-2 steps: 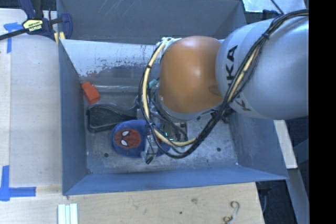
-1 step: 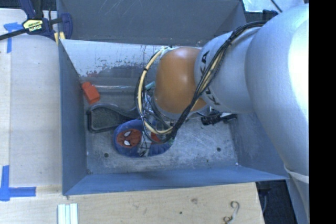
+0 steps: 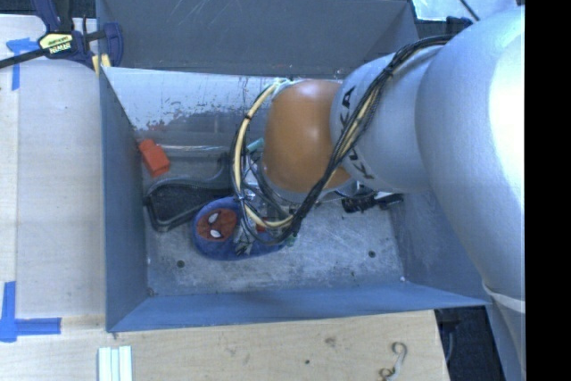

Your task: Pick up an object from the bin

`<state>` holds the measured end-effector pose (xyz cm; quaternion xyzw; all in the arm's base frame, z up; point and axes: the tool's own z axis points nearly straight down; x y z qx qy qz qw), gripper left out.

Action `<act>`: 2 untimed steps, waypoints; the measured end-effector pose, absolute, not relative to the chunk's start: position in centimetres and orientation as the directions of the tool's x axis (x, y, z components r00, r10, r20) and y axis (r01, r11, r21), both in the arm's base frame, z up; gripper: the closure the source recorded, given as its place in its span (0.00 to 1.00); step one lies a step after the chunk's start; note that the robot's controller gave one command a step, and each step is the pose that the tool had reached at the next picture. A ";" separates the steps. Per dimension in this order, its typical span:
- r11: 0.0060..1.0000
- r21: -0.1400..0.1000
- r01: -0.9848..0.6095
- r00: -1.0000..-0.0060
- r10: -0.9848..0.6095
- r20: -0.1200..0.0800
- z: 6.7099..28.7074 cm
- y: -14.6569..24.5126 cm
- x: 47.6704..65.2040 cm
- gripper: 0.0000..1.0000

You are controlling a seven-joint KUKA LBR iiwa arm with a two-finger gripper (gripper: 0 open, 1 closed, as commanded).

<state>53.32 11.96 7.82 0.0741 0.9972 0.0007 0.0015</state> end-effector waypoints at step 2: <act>0.982 0.005 0.188 -0.982 0.188 -0.011 28.5 15.1 56.4 1.00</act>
Offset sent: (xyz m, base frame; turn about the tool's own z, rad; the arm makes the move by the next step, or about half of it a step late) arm 0.0151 0.0265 0.0969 -0.0007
